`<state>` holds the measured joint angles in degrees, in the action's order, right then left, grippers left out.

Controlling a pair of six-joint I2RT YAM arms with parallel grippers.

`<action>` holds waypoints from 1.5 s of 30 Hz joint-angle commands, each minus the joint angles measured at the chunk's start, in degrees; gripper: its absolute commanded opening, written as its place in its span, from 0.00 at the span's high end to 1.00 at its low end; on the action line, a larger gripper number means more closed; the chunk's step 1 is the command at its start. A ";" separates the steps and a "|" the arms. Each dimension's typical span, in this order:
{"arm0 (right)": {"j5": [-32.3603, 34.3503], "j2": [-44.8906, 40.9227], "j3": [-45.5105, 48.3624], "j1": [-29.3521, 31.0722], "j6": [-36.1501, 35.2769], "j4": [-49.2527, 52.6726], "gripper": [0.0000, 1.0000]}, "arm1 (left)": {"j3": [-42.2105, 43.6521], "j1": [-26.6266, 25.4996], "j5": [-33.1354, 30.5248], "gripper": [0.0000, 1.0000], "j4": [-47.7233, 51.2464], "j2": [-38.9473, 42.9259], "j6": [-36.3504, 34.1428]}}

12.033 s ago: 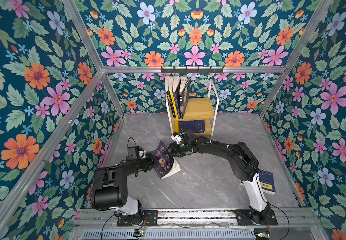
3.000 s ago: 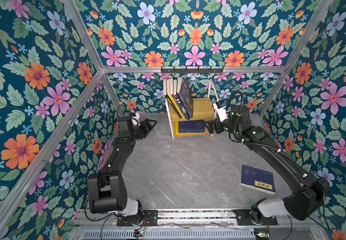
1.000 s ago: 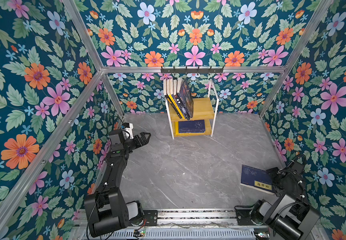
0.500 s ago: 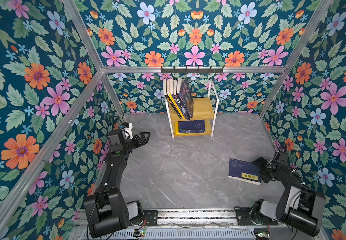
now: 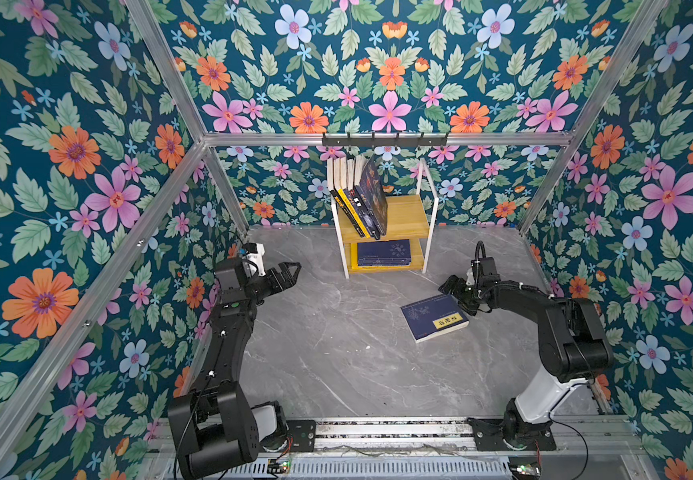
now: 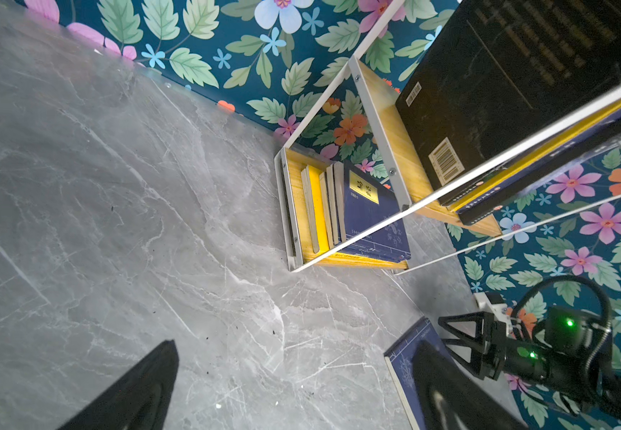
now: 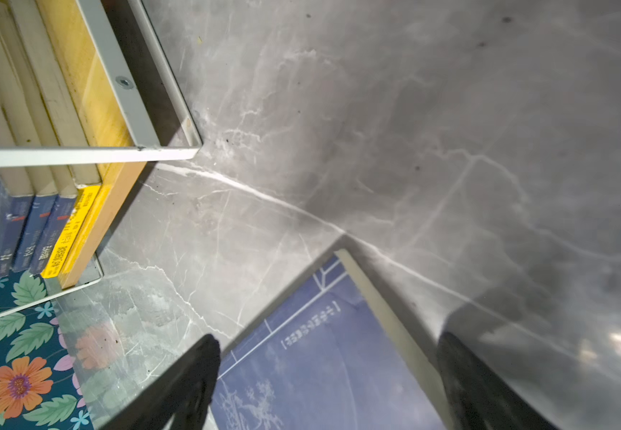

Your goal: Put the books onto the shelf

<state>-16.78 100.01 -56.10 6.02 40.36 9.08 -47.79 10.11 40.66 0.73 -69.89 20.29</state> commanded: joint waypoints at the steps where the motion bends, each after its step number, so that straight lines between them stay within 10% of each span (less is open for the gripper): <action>1: 2.70 -0.96 -0.83 0.31 0.69 8.60 0.08 | -1.30 -2.62 2.10 0.00 1.40 -0.22 -5.26; 9: 10.02 -18.12 6.89 0.27 4.05 20.07 0.06 | -2.90 -9.09 4.08 0.00 4.80 -3.24 -10.63; 17: 6.12 -29.35 21.91 2.72 15.37 10.10 0.08 | -3.80 -8.36 3.10 0.00 4.76 -5.00 -10.59; 29: 1.40 -6.00 7.46 4.36 11.81 2.07 0.31 | -2.20 -6.99 3.28 0.00 4.01 -1.97 -11.46; 45: 2.85 11.89 -6.92 27.74 8.13 0.91 0.50 | -1.43 -7.79 3.06 0.01 4.54 -2.95 -12.82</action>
<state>-16.62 110.56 -63.79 31.35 48.25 1.54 -49.23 2.70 43.75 5.82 -72.42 8.45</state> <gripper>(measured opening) 0.512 0.994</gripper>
